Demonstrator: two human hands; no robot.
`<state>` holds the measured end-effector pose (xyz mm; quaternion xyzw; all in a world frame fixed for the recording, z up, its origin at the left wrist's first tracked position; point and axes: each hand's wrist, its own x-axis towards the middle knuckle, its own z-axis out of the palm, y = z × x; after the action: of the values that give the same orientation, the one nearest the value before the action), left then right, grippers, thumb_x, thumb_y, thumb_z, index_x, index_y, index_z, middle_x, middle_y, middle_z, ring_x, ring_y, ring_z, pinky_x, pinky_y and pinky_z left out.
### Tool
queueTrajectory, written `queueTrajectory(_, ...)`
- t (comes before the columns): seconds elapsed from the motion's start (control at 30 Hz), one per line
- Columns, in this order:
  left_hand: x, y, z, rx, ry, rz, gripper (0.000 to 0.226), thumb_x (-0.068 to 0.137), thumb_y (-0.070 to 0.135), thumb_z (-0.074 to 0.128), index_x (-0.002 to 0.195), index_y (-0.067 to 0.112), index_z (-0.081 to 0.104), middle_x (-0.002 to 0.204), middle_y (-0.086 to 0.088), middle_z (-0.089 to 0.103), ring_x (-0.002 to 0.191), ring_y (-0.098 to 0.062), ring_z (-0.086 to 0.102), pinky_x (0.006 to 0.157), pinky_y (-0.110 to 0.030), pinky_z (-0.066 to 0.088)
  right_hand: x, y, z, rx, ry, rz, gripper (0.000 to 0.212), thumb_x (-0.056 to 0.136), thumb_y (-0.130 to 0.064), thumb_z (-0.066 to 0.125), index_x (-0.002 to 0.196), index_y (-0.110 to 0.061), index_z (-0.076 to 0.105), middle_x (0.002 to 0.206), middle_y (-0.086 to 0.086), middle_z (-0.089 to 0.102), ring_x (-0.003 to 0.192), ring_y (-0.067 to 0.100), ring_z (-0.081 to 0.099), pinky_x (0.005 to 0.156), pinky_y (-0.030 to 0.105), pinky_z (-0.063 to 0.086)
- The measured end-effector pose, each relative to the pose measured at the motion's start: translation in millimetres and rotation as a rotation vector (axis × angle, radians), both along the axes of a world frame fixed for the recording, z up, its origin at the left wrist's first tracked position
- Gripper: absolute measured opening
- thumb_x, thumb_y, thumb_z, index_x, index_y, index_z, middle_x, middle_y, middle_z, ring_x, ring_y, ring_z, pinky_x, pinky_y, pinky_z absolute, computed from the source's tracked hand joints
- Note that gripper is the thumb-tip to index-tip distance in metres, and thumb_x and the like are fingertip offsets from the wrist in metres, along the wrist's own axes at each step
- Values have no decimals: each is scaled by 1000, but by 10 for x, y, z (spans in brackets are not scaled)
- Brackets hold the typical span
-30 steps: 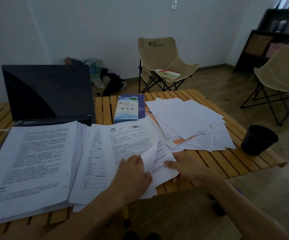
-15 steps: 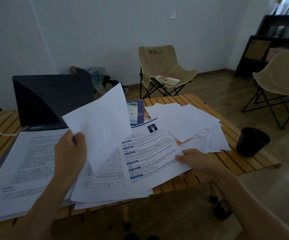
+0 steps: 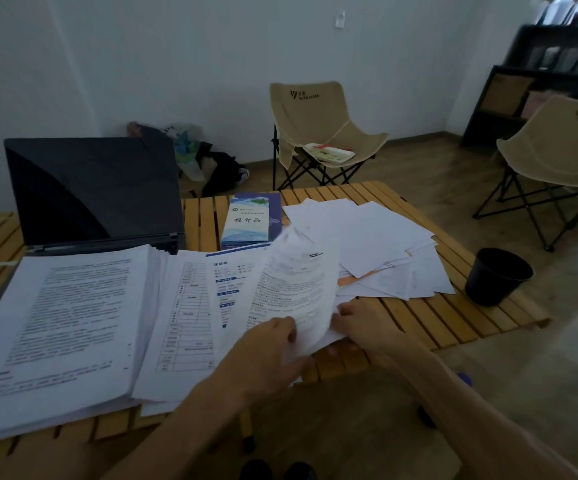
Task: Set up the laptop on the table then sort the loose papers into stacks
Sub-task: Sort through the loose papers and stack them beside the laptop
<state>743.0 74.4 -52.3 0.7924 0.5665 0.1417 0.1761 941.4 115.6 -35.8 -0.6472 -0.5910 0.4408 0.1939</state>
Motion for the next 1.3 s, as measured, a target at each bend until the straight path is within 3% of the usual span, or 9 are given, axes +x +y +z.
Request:
queueTrajectory(0.17, -8, -48, -25, 156, 149, -50, 45, 93, 56, 46, 130, 29, 46, 134, 7, 53, 119, -12, 48, 100, -26, 37, -45, 64, -37, -147, 473, -212, 40, 100, -50, 47, 111, -17, 65, 98, 7, 75, 85, 24, 74, 68, 35, 61)
queueTrajectory(0.27, -49, -75, 38, 25, 152, -68, 66, 88, 70, 41, 141, 32, 39, 146, 9, 43, 131, -12, 39, 113, -33, 30, -61, 180, -96, -117, 330, -152, 26, 100, -34, 56, 117, -16, 64, 114, 3, 69, 95, 21, 65, 81, 38, 58)
queueTrajectory(0.33, -179, 20, 63, -41, -47, 32, 62, 90, 67, 42, 140, 30, 43, 143, 8, 46, 129, -11, 42, 111, -36, 34, -71, 201, -96, -26, 130, -68, 28, 97, -15, 59, 125, -14, 61, 119, -3, 64, 94, 13, 61, 74, 26, 54)
queueTrajectory(0.5, -757, 462, 147, -9, -574, 582, 51, 86, 48, 66, 126, 21, 49, 123, -3, 57, 105, -19, 60, 83, -36, 55, 22, 79, 103, 254, 286, -31, 27, 100, -12, 56, 122, -28, 57, 113, -11, 67, 100, 12, 66, 67, 17, 55)
queueTrajectory(0.67, -933, 601, 690, 72, -1089, 414, 40, 85, 19, 74, 123, 20, 61, 116, 3, 70, 104, -19, 68, 83, -36, 57, 5, 25, 237, 445, 385, -16, 31, 95, -8, 64, 117, -30, 65, 111, -14, 72, 100, 8, 69, 78, 26, 58)
queueTrajectory(0.8, -916, 550, 1033, 225, -1103, 327, 48, 81, 15, 77, 124, 18, 56, 120, 4, 67, 106, -15, 66, 84, -34, 56, -115, 47, 394, 496, 538, -24, 31, 89, -5, 68, 113, -25, 67, 109, -11, 74, 97, 9, 71, 73, 25, 60)
queueTrajectory(0.93, -840, 397, 950, 121, -1091, 251, 36, 85, 5, 72, 114, 22, 58, 109, 10, 72, 100, -9, 69, 86, -32, 58, -204, 27, 260, 414, 552, -2, 35, 87, -2, 71, 116, -22, 68, 111, -5, 74, 103, 13, 70, 86, 36, 60)
queueTrajectory(1.13, -702, 334, 750, 181, -1032, 260, 46, 90, 5, 65, 131, 22, 55, 116, 19, 68, 106, 1, 64, 84, -15, 54, -296, 66, 143, 408, 529, -69, 38, 88, 9, 61, 101, -25, 69, 102, -4, 72, 98, 14, 67, 68, 18, 57)
queueTrajectory(1.3, -868, 414, 785, 203, -944, 475, 32, 89, 3, 63, 118, 17, 61, 107, 7, 69, 97, -12, 66, 72, -18, 53, -414, 72, 59, 348, 410, -15, 24, 95, -6, 57, 107, -26, 62, 101, -8, 73, 100, 19, 69, 81, 34, 60)
